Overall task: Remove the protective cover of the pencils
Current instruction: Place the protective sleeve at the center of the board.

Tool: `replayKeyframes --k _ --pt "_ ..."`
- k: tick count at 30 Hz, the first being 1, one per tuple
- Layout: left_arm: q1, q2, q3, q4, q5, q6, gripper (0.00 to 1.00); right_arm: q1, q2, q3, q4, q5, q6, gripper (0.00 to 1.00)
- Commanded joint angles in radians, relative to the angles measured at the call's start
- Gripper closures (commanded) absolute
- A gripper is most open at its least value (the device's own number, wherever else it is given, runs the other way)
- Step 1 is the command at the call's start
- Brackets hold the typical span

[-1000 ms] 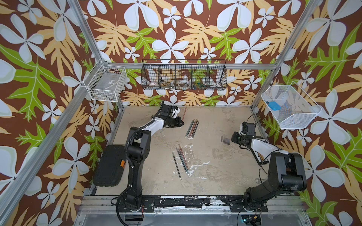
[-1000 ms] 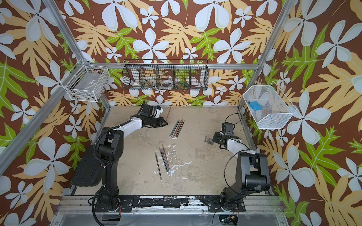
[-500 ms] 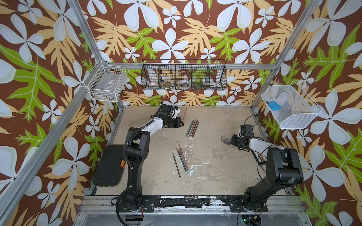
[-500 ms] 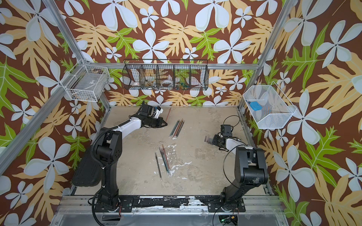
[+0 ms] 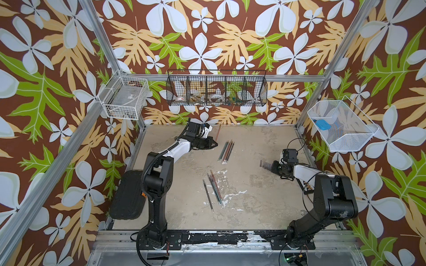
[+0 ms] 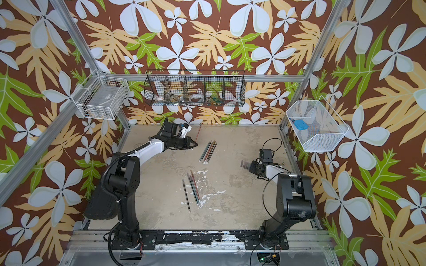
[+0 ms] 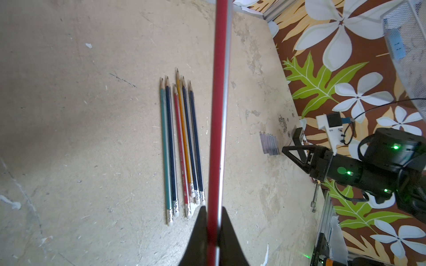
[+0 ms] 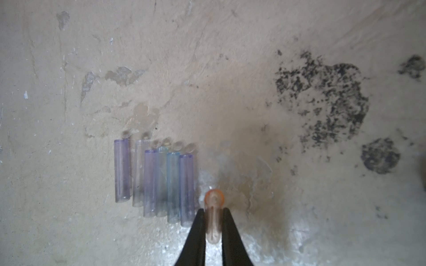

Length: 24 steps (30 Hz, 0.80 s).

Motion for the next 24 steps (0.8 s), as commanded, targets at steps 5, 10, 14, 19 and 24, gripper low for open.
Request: replayKeyframes --k 5,10,14,19,24 --pt "0.003 -0.019 -0.008 0.065 0.049 -0.023 1.0 0.002 0.005 -0.004 0.021 -0.022 0.009 0.81" --pt "0.002 -0.026 -0.019 0.078 0.064 -0.03 1.0 0.001 0.004 -0.002 0.021 -0.01 0.014 0.81" --pt "0.003 -0.033 -0.026 0.083 0.064 -0.03 1.0 -0.001 0.001 0.0 0.026 -0.004 0.016 0.81" --pt "0.002 -0.032 -0.03 0.084 0.065 -0.031 1.0 -0.001 0.018 0.006 0.03 -0.01 0.027 0.82" --pt "0.001 -0.032 -0.03 0.084 0.067 -0.031 1.0 0.0 0.024 0.009 0.038 -0.014 0.034 0.86"
